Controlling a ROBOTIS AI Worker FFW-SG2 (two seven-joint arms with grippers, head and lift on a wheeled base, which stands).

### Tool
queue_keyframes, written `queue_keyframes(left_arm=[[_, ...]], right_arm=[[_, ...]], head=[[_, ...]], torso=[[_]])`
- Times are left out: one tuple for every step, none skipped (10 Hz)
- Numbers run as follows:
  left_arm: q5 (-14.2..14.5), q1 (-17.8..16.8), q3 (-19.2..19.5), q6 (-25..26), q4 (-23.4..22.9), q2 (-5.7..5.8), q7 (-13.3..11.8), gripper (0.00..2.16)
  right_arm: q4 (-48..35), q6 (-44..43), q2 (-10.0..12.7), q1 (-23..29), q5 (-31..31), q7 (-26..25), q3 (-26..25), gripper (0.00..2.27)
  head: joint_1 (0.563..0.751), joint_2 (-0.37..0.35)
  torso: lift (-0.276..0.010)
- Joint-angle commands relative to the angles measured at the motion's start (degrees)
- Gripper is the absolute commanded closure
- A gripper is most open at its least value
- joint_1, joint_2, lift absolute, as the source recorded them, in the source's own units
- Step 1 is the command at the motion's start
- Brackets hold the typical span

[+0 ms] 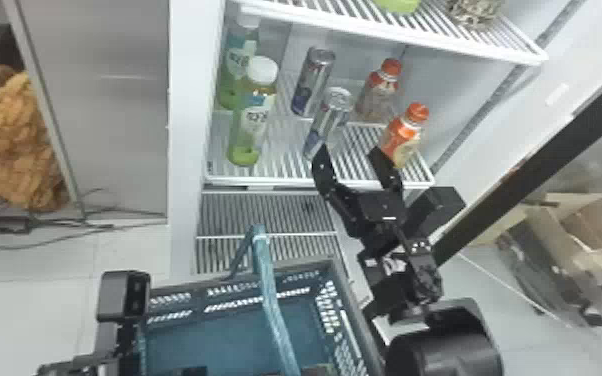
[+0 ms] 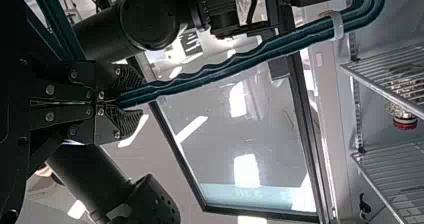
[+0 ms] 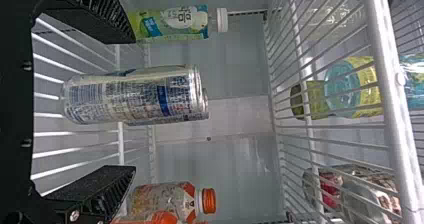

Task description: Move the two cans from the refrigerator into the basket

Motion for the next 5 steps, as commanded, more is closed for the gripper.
queue_keyframes(left_arm=[[0.0, 0.0, -0.1, 0.1, 0.0, 0.08, 0.0, 1.16], [0.0, 0.0, -0.1, -0.1, 0.0, 0.08, 0.0, 1.16], [0.0, 0.0, -0.1, -0.1, 0.0, 0.08, 0.0, 1.16], [0.0, -0.1, -0.2, -0.1, 0.0, 0.08, 0.0, 1.16], [0.0, -0.3, -0.3, -0.1, 0.0, 0.17, 0.0, 1.16]], right_arm=[[1.7, -0.2, -0.1, -1.9, 0.0, 0.0, 0.4, 0.11], [2.8, -0.2, -0.2, -3.1, 0.1, 0.0, 0.9, 0.11], [3.6, -0.2, -0.3, -4.0, 0.1, 0.0, 1.3, 0.11], [4.6, -0.4, -0.4, -4.9, 0.1, 0.0, 1.7, 0.11], [6.0, -0.7, -0.5, -6.0, 0.1, 0.0, 2.1, 0.11]], head=[[0.695, -0.35], [0.695, -0.35], [0.695, -0.35], [0.695, -0.35], [0.695, -0.35]], torso=[[-0.276], [-0.276], [-0.276], [-0.276], [-0.276]])
